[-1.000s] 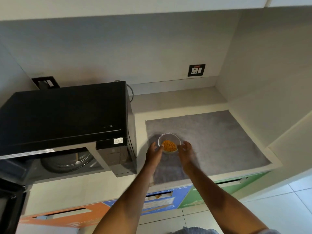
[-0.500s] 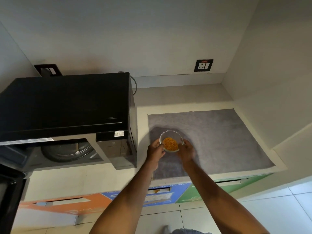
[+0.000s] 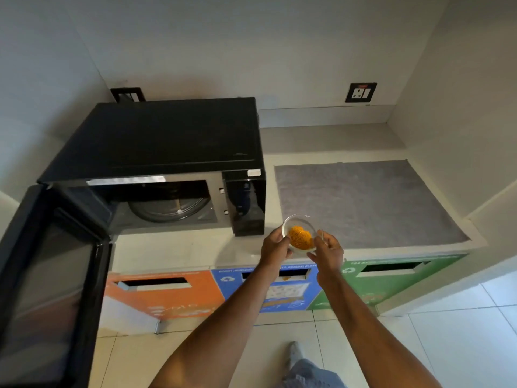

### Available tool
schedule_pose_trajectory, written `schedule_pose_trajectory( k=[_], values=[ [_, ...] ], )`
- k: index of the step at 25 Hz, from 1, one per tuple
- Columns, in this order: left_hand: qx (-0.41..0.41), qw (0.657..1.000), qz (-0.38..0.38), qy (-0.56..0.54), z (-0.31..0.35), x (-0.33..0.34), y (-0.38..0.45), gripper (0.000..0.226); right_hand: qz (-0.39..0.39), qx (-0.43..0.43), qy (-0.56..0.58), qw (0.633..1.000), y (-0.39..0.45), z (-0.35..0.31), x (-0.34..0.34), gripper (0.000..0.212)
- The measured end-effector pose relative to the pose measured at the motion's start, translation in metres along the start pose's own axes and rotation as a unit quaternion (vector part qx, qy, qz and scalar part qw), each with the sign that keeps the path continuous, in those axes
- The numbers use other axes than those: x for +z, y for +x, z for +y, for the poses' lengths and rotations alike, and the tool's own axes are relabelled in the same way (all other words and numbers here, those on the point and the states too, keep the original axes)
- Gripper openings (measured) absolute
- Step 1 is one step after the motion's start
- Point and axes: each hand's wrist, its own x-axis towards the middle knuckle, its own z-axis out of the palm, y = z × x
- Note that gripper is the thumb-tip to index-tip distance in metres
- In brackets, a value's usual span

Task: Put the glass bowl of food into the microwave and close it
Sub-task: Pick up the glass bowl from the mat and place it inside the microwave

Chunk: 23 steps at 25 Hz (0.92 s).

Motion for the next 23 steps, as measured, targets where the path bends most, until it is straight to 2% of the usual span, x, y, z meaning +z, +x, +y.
schedule_pose_trajectory(
  k=[6, 11, 15, 23],
  values=[
    [0.018, 0.999, 0.018, 0.02, -0.029, -0.08, -0.073, 0.041, -0.011, 0.018, -0.032, 0.999, -0.088, 0.045, 0.023, 0.033],
    [0.036, 0.996, 0.076, -0.022, -0.029, -0.153, -0.107, 0.025, -0.074, 0.023, -0.044, 0.996, -0.144, 0.066, 0.074, 0.036],
    [0.059, 0.986, 0.151, -0.039, -0.016, -0.203, -0.105, 0.026, -0.12, 0.002, -0.065, 0.991, -0.163, 0.068, 0.123, 0.032],
    [0.103, 0.964, 0.206, -0.13, 0.03, -0.278, -0.046, 0.021, -0.185, 0.001, -0.03, 0.982, -0.145, 0.057, 0.23, 0.036]
  ],
)
